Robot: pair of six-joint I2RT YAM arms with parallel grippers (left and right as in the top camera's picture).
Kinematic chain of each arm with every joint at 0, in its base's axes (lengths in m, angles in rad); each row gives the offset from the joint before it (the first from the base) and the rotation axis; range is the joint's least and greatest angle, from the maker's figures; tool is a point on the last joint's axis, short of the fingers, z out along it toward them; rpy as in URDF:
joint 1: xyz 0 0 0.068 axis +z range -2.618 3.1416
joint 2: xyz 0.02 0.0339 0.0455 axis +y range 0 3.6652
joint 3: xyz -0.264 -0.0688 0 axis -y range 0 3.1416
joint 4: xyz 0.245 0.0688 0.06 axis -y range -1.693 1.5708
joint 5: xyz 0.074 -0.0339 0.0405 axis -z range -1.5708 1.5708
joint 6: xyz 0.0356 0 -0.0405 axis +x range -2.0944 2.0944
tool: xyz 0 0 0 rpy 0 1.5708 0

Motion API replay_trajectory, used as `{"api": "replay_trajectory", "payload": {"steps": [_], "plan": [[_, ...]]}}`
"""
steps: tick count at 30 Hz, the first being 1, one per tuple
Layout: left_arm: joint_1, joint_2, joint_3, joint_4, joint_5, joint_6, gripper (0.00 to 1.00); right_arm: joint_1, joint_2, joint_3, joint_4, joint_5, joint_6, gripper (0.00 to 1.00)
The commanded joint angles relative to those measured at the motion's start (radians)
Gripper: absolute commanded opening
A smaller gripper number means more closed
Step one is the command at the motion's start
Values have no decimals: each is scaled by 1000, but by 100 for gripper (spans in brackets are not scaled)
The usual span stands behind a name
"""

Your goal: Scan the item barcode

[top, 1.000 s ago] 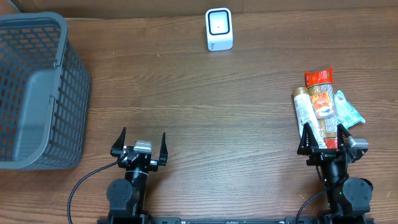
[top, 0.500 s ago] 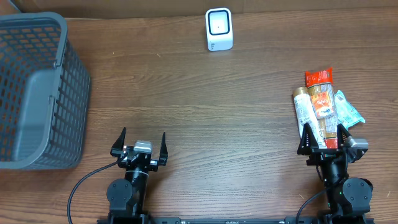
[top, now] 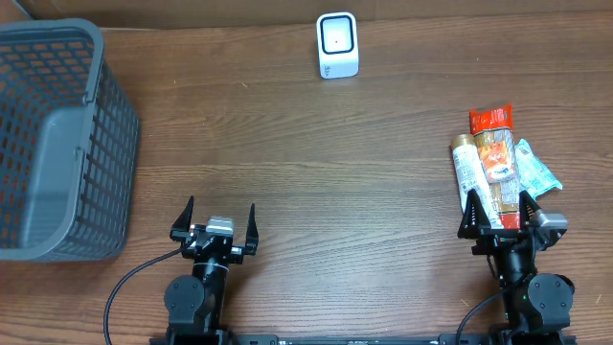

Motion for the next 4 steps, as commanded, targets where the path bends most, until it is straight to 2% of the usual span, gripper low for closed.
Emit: {"api": "replay_trajectory", "payload": {"steps": [1,4], "plan": [[-3,-11,-4,-1,-7,15,100,6,-11,-11,4,13,4,100],[-3,-11,-4,-1,-7,15,100,6,-11,-11,4,13,4,100]]}}
